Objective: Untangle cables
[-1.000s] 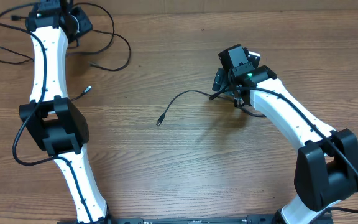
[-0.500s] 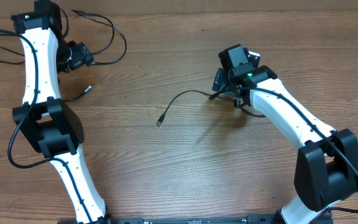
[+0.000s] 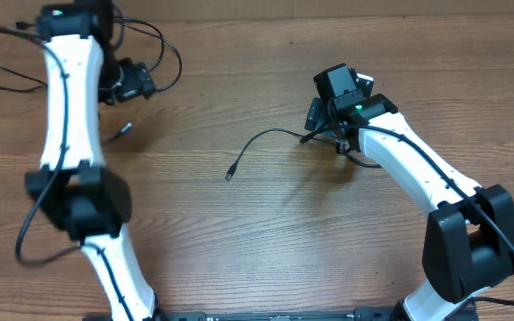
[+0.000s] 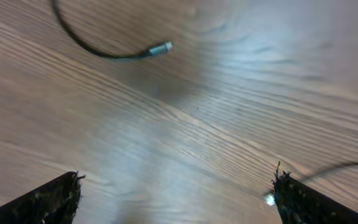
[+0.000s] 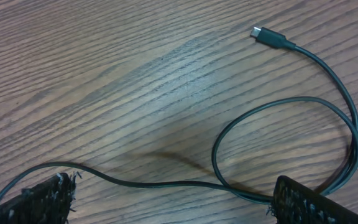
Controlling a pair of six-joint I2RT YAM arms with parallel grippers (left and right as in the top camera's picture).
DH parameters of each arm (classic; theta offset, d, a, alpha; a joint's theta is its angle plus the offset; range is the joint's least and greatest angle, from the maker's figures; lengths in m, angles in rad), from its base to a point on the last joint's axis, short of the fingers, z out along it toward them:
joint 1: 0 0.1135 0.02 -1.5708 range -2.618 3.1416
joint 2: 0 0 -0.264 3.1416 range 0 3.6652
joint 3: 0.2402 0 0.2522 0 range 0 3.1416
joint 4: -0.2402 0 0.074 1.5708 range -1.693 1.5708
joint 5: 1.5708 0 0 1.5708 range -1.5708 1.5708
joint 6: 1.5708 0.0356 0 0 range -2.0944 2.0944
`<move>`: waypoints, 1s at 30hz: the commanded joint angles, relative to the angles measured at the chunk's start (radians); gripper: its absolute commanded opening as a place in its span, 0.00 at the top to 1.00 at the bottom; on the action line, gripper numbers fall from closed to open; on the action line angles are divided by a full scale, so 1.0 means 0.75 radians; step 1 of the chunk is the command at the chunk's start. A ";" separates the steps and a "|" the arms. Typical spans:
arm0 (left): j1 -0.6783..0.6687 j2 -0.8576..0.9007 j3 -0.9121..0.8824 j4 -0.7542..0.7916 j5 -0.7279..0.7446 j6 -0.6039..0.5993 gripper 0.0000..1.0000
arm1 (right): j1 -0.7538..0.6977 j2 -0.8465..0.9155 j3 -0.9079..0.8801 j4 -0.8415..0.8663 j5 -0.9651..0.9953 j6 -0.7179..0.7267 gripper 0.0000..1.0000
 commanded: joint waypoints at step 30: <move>-0.167 -1.575 -1.697 0.848 0.115 -0.269 0.00 | -0.001 0.009 -0.007 0.005 0.009 0.009 0.00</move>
